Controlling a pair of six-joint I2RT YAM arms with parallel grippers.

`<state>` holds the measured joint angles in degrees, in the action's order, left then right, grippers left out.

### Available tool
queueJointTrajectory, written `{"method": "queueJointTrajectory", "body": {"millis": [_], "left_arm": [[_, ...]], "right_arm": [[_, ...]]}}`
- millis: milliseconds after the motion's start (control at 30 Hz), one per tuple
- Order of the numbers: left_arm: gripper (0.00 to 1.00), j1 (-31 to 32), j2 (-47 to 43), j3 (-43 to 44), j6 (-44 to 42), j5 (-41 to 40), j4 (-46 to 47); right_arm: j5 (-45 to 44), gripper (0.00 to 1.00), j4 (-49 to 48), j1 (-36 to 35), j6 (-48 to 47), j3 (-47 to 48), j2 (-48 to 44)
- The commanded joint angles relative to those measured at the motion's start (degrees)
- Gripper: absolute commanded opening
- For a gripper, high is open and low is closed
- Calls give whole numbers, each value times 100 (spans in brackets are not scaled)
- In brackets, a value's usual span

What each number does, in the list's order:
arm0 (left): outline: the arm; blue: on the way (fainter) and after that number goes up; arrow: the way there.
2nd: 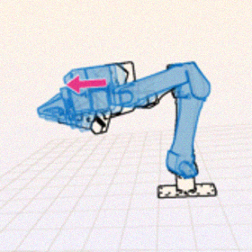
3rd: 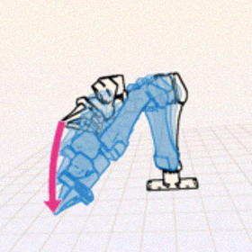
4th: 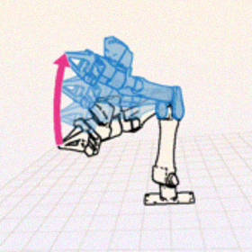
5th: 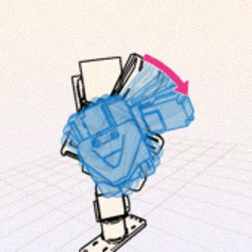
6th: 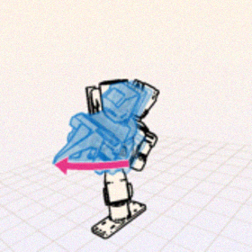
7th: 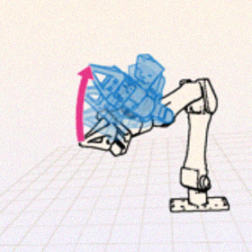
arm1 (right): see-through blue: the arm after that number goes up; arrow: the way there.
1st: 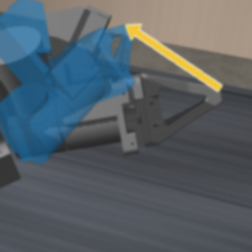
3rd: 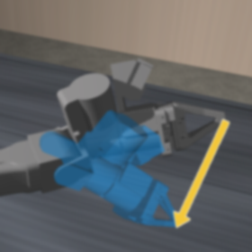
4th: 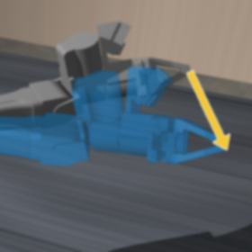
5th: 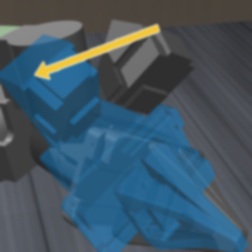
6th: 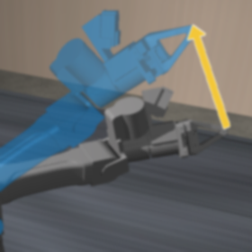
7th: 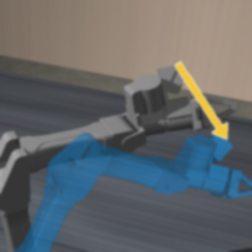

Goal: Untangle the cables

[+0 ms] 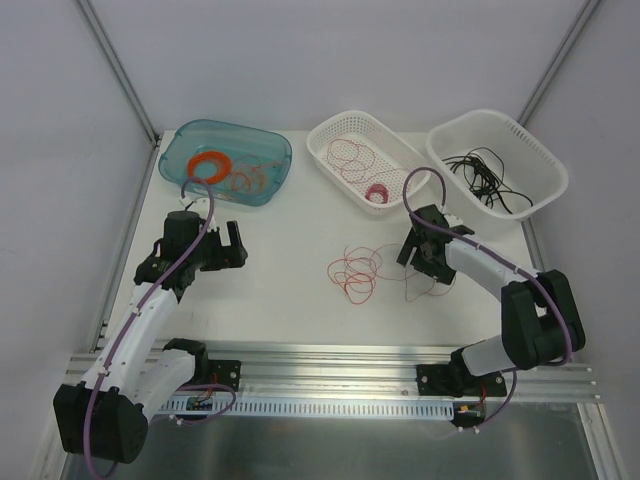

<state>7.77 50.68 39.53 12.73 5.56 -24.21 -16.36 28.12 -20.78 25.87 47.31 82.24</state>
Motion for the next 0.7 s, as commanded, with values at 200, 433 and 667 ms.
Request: {"method": "queueJointTrajectory", "body": {"millis": [200, 433, 667], "left_arm": [[99, -30, -40, 81, -104, 94, 179], [99, -39, -49, 81, -113, 112, 171], [99, -30, -31, 81, -122, 120, 179]], "right_arm": [[-298, 96, 63, 3, 612, 147, 390], [-236, 96, -52, 12, 612, 51, 644], [-210, 78, 18, 3, 525, 86, 759]]}}
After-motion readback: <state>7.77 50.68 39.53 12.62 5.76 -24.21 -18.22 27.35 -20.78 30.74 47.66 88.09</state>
